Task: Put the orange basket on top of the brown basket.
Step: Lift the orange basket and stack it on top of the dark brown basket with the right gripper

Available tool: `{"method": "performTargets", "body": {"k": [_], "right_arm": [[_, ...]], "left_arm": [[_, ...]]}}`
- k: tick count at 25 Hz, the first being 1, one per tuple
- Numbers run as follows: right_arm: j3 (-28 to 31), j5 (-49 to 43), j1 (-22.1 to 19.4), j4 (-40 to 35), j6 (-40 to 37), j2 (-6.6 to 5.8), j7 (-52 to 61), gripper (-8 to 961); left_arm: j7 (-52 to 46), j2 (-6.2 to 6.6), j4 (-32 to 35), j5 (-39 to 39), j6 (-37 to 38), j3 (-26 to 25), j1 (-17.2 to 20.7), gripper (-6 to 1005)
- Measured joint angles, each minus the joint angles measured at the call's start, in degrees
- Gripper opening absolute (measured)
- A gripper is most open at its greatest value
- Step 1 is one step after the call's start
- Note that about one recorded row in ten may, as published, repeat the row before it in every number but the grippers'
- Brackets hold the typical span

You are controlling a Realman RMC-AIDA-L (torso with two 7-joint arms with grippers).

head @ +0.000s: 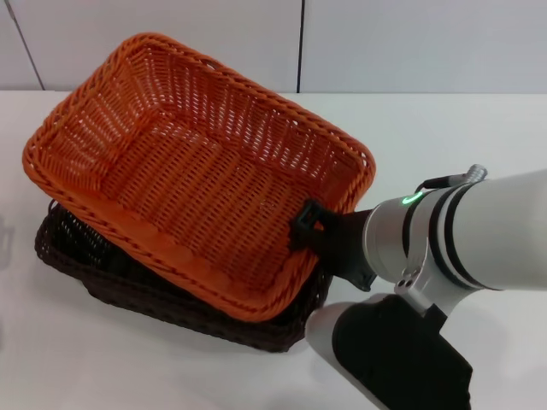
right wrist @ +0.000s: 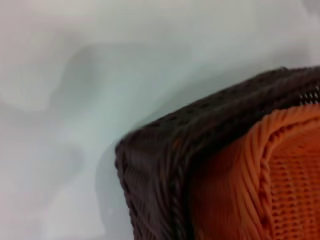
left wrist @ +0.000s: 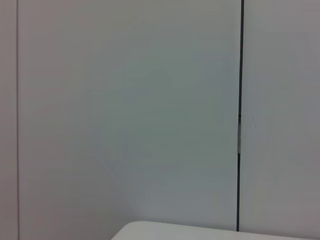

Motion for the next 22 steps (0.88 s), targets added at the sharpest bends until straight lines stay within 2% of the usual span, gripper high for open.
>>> {"method": "performTargets", "body": {"k": [7,9,12,15,16,18,19,20,22], "right_arm": [[0.4,-0.6,-3.8,-6.3,-0.7,-0.22,1.2,243],[0.1,-1.3,-6.1,-9.7,-2.8,0.03,2.9,270],[-0.7,-2.2,-7.8,-11.0,-4.1,0.27,3.8,311],[-1.4,-3.1,-10.2,-11.5,-4.0,0.54,4.7,542],[-1.4,-3.1,-10.7,-11.6,-3.6,0.60,4.9,551],[-1.7,-3.2,-12.8,-11.5,2.8,0.85,6.7,570],[-1.7,-3.2,-12.8,-11.5,2.8,0.85,6.7,580],[-2.9,-3.0,-13.6,-11.0,7.8,0.89,9.2,589],[-3.8,-2.8,-13.8,-10.7,9.3,0.91,10.4,589]], "left_arm": [[0.2,0.11,0.2,0.0,-1.4,-0.1,-1.2,741],[0.2,0.11,0.3,0.0,-1.4,-0.2,-1.3,741],[0.2,0.15,0.4,0.0,-1.4,-0.4,-1.4,741],[0.6,0.33,0.9,0.0,-1.7,-0.8,-2.0,741],[0.6,0.33,0.9,0.0,-1.7,-0.8,-2.0,741],[0.6,0.33,0.9,0.0,-1.7,-0.8,-2.0,741],[0.6,0.40,1.4,0.0,-2.0,-0.9,-2.4,741],[0.6,0.40,1.4,0.0,-2.0,-0.9,-2.4,741],[0.6,0.41,1.5,0.0,-2.0,-0.9,-2.7,741]]}}
